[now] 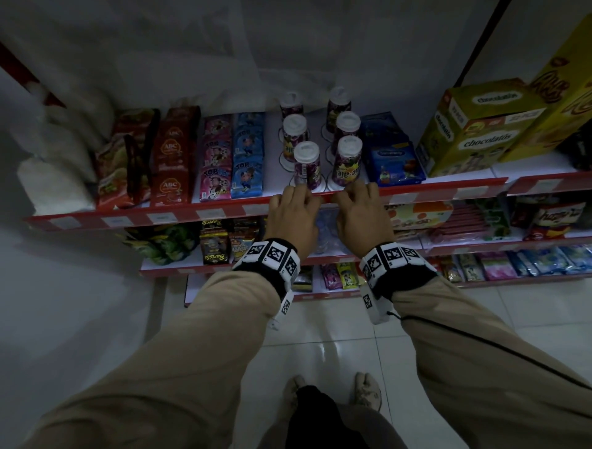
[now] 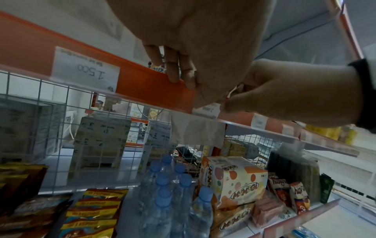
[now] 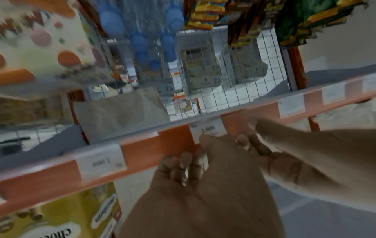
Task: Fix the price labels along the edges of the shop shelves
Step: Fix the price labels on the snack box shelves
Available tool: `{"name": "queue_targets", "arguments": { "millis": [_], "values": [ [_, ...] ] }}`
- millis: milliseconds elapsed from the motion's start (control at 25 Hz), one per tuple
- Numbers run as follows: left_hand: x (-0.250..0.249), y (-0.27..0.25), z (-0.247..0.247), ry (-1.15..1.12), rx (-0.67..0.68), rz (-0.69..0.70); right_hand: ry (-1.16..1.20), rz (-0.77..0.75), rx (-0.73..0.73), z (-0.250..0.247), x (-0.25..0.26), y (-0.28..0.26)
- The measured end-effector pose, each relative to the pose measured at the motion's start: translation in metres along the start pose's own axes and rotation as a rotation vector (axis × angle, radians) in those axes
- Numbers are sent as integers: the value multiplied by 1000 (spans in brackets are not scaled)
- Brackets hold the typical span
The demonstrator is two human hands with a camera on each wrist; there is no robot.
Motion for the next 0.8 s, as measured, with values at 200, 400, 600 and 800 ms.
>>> {"name": "queue_targets", "arguments": {
  "millis": [200,400,600,800],
  "values": [
    [4,-1,1,-76,45,-25,-16,38,122,-3,-3,13],
    [2,3,-7,-226,-19,-44,421,124,-26,-25,-15,11],
    [8,2,-3,-345,-97,-62,1006,368,-61,-19,-11,12],
    [8,1,-1,-396,-106,-84,1250,394,-57,-7,5,4]
  ]
}}
Point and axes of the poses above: each hand's wrist, its own y-axis towards the middle knuckle, its own z-axis out of the palm, x = y × z, the point moved 3 cm from there along y, towards the middle knuckle, and after that the axes turned 3 degrees about x, right-handed, at the moved point
